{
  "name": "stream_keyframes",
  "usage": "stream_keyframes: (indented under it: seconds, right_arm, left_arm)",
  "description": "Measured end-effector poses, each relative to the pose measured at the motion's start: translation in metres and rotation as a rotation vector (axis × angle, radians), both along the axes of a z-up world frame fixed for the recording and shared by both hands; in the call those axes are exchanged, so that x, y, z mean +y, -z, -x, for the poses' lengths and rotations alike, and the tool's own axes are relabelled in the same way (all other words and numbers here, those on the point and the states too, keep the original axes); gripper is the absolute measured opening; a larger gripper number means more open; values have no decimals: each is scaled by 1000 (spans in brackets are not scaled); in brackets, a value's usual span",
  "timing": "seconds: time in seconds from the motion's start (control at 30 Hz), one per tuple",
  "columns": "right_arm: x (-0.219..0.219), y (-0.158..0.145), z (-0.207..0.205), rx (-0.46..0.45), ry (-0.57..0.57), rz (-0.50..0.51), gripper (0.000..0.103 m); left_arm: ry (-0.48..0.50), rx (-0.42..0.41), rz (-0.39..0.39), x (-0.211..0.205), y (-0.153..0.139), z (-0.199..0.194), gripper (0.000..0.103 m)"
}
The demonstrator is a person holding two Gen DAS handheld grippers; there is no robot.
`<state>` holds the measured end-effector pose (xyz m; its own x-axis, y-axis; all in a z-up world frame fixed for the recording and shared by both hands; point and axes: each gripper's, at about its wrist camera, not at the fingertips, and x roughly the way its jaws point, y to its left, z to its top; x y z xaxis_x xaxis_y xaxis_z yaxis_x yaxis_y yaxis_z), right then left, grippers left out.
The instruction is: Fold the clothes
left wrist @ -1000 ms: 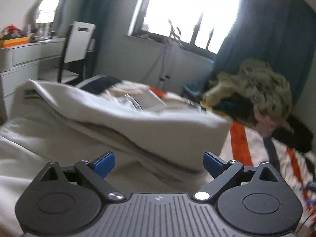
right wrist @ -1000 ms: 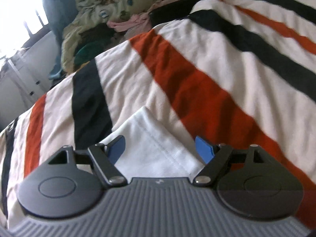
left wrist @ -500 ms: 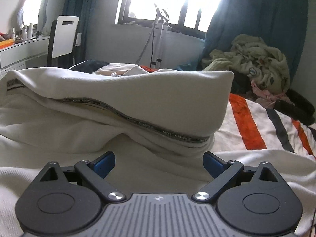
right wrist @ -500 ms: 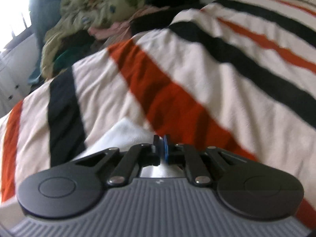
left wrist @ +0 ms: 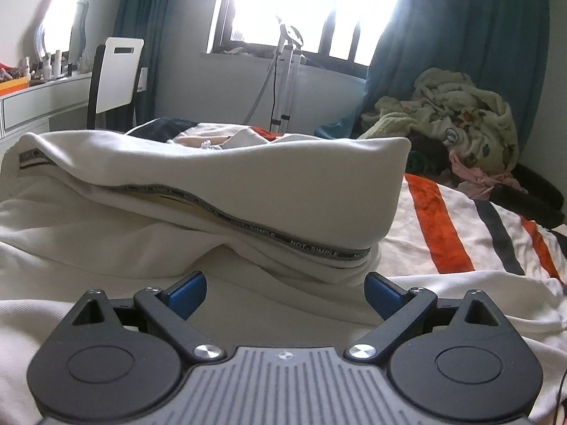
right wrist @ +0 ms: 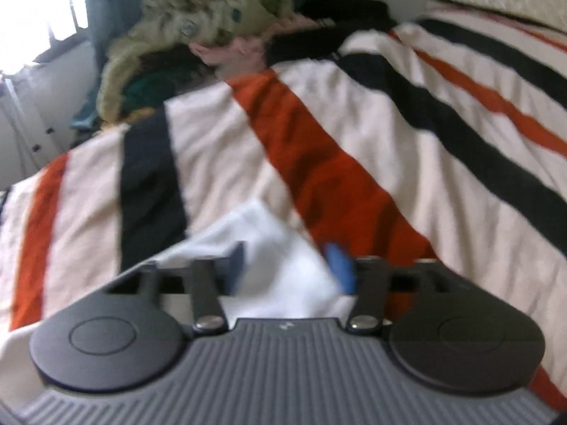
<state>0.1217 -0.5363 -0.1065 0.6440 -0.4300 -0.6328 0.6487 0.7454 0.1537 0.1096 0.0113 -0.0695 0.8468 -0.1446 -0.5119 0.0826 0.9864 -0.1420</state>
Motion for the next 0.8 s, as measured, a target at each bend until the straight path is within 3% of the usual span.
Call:
stream_keyframes:
  seconds: [0.33, 0.53, 0.8]
  right_arm:
    - [109, -90, 28, -259, -374, -33, 69]
    - [177, -99, 53, -313, -565, -1, 70]
    - [208, -92, 68, -304, -631, -30, 70]
  left_arm:
    - [9, -65, 3, 4, -12, 19, 97]
    - [15, -103, 4, 6, -19, 30, 97]
    - [26, -123, -25, 0, -20, 36, 98]
